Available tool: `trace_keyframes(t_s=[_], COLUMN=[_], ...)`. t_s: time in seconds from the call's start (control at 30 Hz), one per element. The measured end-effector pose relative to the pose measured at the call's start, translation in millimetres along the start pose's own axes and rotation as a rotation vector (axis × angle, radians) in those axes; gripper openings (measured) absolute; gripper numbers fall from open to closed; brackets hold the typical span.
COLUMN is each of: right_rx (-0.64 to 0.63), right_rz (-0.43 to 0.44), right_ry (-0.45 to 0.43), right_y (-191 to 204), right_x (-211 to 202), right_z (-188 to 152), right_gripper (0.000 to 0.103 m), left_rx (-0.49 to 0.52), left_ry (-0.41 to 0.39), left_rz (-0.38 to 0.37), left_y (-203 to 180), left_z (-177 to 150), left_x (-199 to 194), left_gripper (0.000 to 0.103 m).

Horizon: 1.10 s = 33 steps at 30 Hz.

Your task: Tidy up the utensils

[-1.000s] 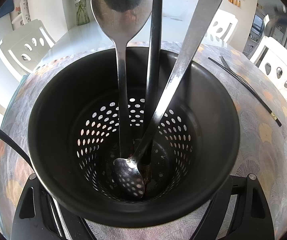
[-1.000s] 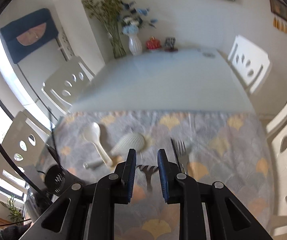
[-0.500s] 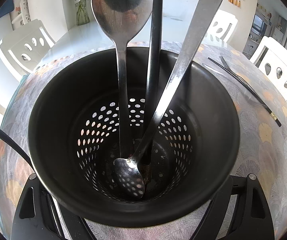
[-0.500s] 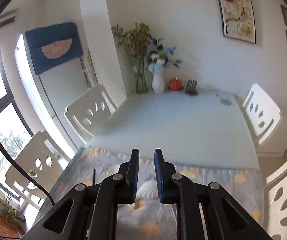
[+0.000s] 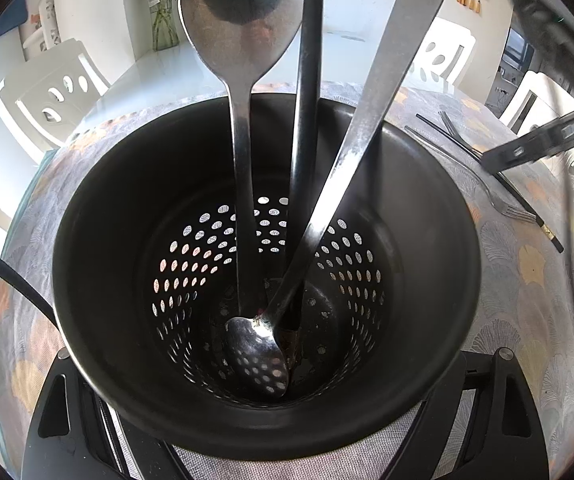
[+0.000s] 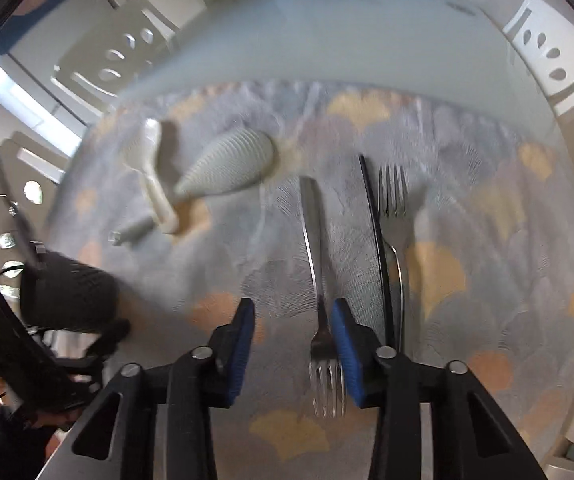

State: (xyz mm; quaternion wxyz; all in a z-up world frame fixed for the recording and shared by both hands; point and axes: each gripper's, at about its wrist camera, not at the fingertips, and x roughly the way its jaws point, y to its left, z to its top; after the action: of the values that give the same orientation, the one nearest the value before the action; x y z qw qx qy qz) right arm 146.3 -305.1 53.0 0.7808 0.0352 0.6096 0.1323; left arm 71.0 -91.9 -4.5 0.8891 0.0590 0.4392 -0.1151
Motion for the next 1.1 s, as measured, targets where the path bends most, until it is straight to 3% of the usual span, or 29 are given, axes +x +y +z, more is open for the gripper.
trace_keyframes(t_s=[0.03, 0.1, 0.13, 0.17, 0.3, 0.6, 0.8, 0.87, 1.0, 1.1], right_rx=[0.000, -0.017, -0.026, -0.050, -0.104, -0.054, -0.020, -0.005, 0.038, 0.022], right_rz=[-0.014, -0.069, -0.084, -0.087, -0.082, 0.077, 0.125, 0.119, 0.153, 0.150], right_ry=[0.008, 0.022, 0.013, -0.018, -0.033, -0.207, -0.228, -0.203, -0.031, 0.067], right_y=[-2, -4, -3, -1, 6, 6, 17, 13, 6, 9], right_x=[10, 29, 31, 28, 20, -65, -85, -82, -37, -5], right_z=[0, 1, 1, 0, -8, -25, -21, -21, -24, -31], right_gripper=[0.035, 0.018, 0.016, 0.005, 0.005, 0.002, 0.002, 0.005, 0.020, 0.021], left_rx=[0.001, 0.002, 0.002, 0.002, 0.002, 0.003, 0.003, 0.003, 0.004, 0.003], left_ry=[0.001, 0.001, 0.001, 0.002, 0.002, 0.003, 0.003, 0.002, 0.003, 0.003], left_rz=[0.001, 0.002, 0.002, 0.003, 0.002, 0.004, 0.004, 0.005, 0.005, 0.005], left_y=[0, -1, -1, -1, -2, -2, -2, -2, -2, -2], left_z=[0, 0, 0, 0, 0, 0, 0, 0, 0, 0], left_x=[1, 1, 1, 1, 1, 1, 1, 1, 1, 1], left_gripper=[0.087, 0.087, 0.087, 0.087, 0.087, 0.088, 0.088, 0.088, 0.088, 0.088])
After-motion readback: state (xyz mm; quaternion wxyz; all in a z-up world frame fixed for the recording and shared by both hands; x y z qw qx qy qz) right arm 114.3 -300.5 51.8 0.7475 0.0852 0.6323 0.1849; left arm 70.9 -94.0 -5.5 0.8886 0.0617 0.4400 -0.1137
